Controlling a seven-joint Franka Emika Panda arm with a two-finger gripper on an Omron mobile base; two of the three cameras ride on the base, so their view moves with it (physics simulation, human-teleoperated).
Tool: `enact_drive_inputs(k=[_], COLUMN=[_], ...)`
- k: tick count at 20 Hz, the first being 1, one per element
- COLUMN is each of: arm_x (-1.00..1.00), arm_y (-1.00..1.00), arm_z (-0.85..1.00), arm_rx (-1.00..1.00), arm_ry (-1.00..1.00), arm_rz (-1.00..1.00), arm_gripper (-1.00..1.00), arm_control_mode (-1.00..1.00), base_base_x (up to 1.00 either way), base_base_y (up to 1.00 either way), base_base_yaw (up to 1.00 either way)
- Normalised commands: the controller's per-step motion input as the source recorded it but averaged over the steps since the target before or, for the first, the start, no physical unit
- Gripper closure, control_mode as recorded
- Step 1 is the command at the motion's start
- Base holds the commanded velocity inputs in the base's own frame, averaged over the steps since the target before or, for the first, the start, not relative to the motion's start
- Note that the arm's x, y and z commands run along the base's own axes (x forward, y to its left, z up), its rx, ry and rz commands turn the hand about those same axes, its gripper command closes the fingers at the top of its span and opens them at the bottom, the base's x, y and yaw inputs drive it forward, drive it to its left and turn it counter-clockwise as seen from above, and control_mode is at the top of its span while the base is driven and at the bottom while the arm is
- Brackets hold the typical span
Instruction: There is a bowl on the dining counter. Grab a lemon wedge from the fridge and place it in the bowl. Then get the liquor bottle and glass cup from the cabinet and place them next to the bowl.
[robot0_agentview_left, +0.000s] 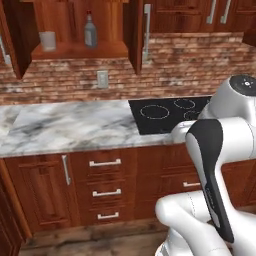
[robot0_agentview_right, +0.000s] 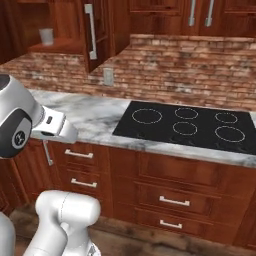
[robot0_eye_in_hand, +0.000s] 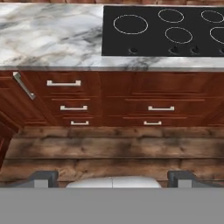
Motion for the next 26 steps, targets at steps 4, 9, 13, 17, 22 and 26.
enact_drive_inputs(k=[4,9,13,17,22,26], arm_x=[0.0,0.0,0.0,0.0,0.0,0.0], arm_y=[0.0,0.0,0.0,0.0,0.0,0.0], arm_z=[0.0,0.0,0.0,0.0,0.0,0.0], arm_rx=[0.0,0.0,0.0,0.0,0.0,0.0], arm_ry=[0.0,0.0,0.0,0.0,0.0,0.0], arm_rz=[0.0,0.0,0.0,0.0,0.0,0.0], arm_gripper=[-1.0,-1.0,-1.0,-1.0,-1.0,-1.0], arm_control_mode=[1.0,1.0,1.0,1.0,1.0,1.0], base_base_x=[0.09,0.56,0.79,0.79,0.61,0.62], base_base_y=[0.92,0.72,0.57,0.36,0.26,0.05], base_base_yaw=[-0.08,-0.11,-0.11,-0.09,-0.06,-0.03])
